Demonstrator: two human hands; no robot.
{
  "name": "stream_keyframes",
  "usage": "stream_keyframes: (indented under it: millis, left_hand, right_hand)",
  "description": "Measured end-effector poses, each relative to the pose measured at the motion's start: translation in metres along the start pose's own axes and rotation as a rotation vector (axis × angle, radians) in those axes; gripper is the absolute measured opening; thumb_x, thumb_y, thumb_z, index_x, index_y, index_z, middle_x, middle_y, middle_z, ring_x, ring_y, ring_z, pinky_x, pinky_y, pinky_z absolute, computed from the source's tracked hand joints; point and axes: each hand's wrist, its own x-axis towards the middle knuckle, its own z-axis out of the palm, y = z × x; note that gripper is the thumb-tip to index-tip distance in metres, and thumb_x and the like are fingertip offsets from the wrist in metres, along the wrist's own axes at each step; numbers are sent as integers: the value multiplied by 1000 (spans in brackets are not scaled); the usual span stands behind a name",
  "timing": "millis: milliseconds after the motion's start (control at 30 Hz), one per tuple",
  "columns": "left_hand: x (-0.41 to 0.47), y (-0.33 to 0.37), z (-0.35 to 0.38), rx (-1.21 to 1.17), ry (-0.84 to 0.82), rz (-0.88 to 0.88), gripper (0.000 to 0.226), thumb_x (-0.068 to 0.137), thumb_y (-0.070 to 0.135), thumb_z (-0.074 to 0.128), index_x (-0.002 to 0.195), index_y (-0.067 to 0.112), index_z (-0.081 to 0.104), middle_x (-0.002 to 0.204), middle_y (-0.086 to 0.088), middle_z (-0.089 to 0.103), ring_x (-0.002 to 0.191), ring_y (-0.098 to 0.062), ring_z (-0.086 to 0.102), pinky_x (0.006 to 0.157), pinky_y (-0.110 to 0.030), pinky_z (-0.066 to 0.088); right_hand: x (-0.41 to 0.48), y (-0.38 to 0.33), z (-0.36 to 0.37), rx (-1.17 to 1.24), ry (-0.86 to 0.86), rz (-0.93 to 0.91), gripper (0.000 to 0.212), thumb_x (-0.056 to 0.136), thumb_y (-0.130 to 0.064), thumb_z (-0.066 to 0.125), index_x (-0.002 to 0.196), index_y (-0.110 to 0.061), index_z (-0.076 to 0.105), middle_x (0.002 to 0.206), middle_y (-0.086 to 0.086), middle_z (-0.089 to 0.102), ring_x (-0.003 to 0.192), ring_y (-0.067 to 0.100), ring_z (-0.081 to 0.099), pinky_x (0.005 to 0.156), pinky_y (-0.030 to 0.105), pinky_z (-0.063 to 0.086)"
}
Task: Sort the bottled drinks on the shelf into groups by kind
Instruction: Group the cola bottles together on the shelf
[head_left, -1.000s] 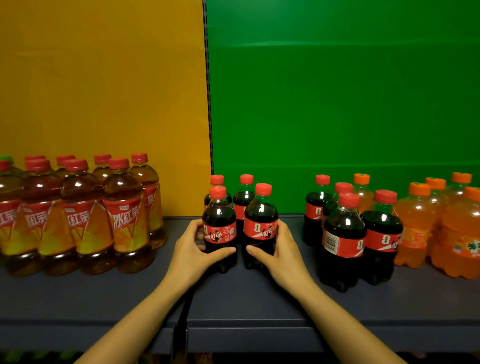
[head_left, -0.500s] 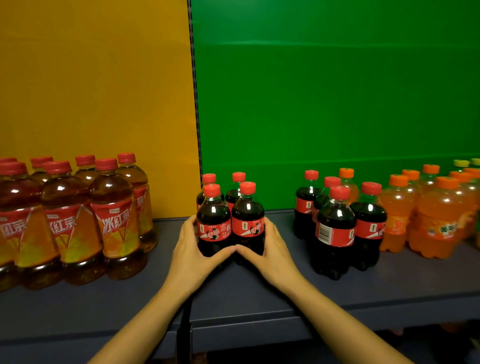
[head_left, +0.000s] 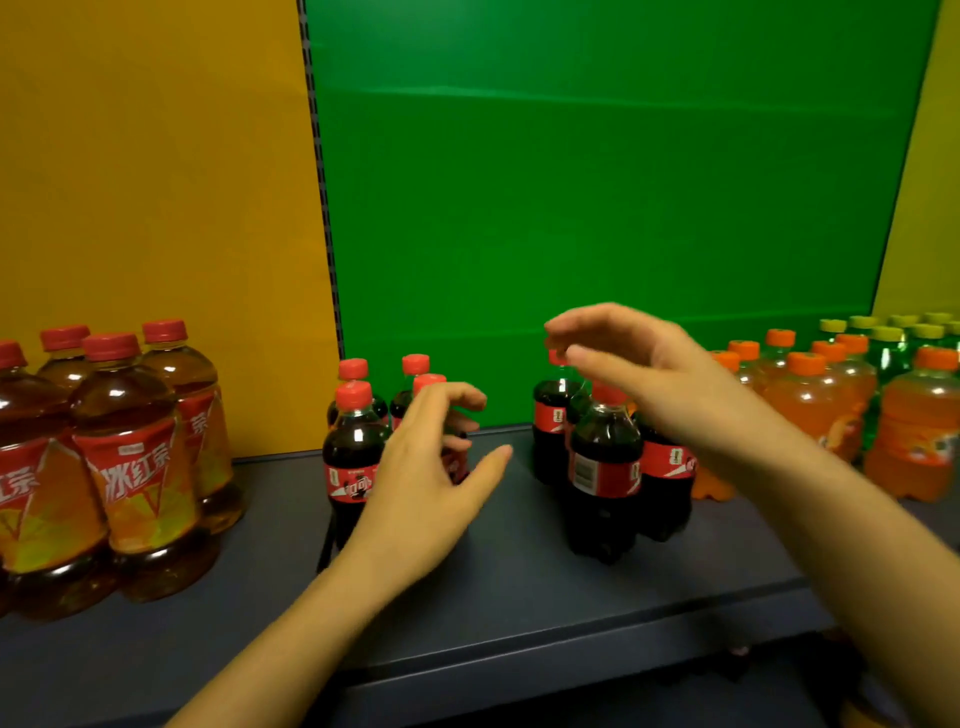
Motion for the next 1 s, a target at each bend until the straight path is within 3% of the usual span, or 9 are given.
stream_keyframes:
  millis: [167,267,367,433,533,733,800,933,1000]
  left_hand:
    - [60,-10,48,-118,-24,-225,30,83,7,63,107,12,46,118,-8,50,101,-15,51,86,-19,45]
    - [93,-22,73,-109,-40,-353,42,85,10,62,122,6,45,131,-9,46,115,-17,47,95,-25,40]
    - [120,-36,93,-40,-108,-460,56,82,11,66,131,6,40,138,-10,43,125,-22,43,104,-33,36]
    - [133,-42,101,-34,-141,-519,56,78,5,68,128,5,44,133,-11,47,120,-23,47,100,-32,39]
    - [145,-46,106,-71,-235,-563,45,74,-7,64,115,4,51,112,-12,56,96,-20,53,80,-26,45]
    - [157,-47,102,94,-498,-569,40,70,-5,70,102,10,50,105,-13,58,105,-31,57,98,-44,44]
    - [159,-45,101,147,-534,-553,37,72,-4,69,101,8,50,101,-12,57,97,-26,56,93,-42,45]
    - [162,-36,94,332,-584,-500,36,74,5,71,102,10,49,96,-6,54,88,-18,49,68,-23,41]
    - [162,-32,86,401,-612,-486,43,72,9,74,107,9,49,96,-4,52,89,-17,47,68,-24,39]
  right_hand:
    - [46,34,-57,-357,-105,101,21,91,-8,53,109,-18,58,111,-1,62,108,13,57,93,18,42]
    - [64,57,-78,-392,-304,253,29,88,-9,58,116,-15,55,115,2,59,114,19,55,95,28,42]
    - [74,72,-87,-378,-572,398,38,86,-9,61,121,-18,51,112,0,59,95,15,57,75,25,46]
    - [82,80,-89,-346,-713,433,46,83,-5,63,124,-18,48,107,-1,62,86,15,59,69,24,48]
    - [94,87,-88,-412,-840,410,52,77,-6,70,123,-17,50,111,-5,63,87,6,64,78,25,54]
    - [110,86,-72,-696,-937,331,51,69,-12,79,112,-13,54,104,5,64,89,17,60,80,34,53]
    - [111,86,-68,-761,-928,276,48,67,-16,81,106,-19,53,95,-2,60,87,16,57,76,31,52]
    - [109,86,-70,-800,-892,201,47,65,-22,82,103,-21,55,94,-4,60,84,14,56,74,31,50]
    - [108,88,-70,-779,-882,209,47,64,-22,82,103,-21,56,93,-4,60,83,15,56,76,33,50]
